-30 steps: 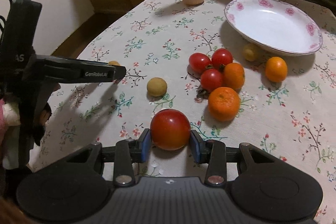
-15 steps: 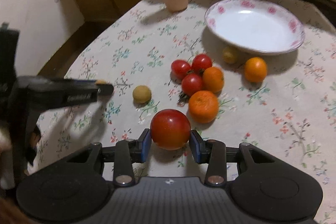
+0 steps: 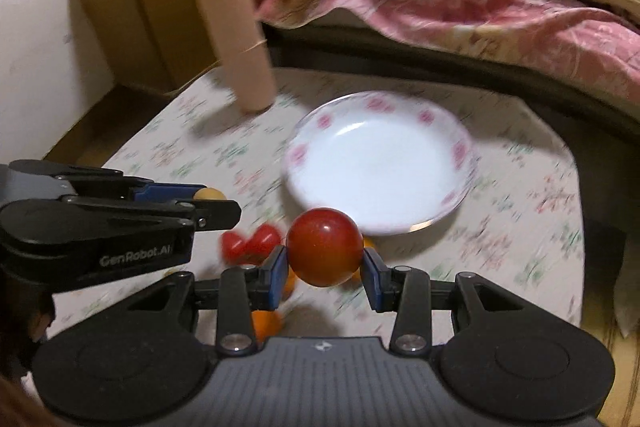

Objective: Organize fruits
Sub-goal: 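Carry both fruits into the white plate and open both tools, then lift both open tools away from the plate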

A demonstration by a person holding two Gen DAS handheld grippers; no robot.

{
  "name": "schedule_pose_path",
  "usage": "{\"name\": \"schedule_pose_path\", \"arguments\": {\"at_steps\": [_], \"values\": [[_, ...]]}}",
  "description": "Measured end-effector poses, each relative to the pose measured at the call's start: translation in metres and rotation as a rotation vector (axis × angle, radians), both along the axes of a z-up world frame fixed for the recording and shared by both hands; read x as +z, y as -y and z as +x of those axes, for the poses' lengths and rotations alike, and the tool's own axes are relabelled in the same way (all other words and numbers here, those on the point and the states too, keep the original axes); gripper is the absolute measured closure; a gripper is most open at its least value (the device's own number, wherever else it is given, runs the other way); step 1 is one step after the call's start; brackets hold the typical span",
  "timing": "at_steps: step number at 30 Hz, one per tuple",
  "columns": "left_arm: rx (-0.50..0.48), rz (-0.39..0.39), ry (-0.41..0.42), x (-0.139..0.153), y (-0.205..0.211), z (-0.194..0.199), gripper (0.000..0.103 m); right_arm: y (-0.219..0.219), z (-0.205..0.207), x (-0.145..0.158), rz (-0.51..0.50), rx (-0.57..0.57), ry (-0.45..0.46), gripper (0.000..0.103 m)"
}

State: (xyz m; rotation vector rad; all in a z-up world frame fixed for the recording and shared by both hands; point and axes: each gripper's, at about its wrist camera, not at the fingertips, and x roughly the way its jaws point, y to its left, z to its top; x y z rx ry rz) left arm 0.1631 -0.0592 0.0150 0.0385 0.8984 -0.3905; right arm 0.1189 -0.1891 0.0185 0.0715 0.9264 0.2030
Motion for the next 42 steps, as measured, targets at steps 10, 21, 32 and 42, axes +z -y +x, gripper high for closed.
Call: {"name": "schedule_pose_path", "arguments": {"at_steps": [10,21,32,42], "values": [[-0.012,0.020,-0.052,-0.027,0.022,0.044,0.070,0.027,0.054,-0.021,0.006,-0.063,-0.044,0.064],[-0.007,0.025,-0.049,-0.031,0.025,0.048,0.071,0.035,0.068,-0.036,0.023,-0.079,-0.069,0.064],[-0.006,0.031,-0.038,-0.029,0.026,0.049,0.064,0.036,0.068,-0.039,0.016,-0.073,-0.060,0.063],[0.004,0.016,-0.021,-0.019,0.022,0.047,0.061,0.039,0.065,-0.026,0.016,-0.084,-0.008,0.062]]}}
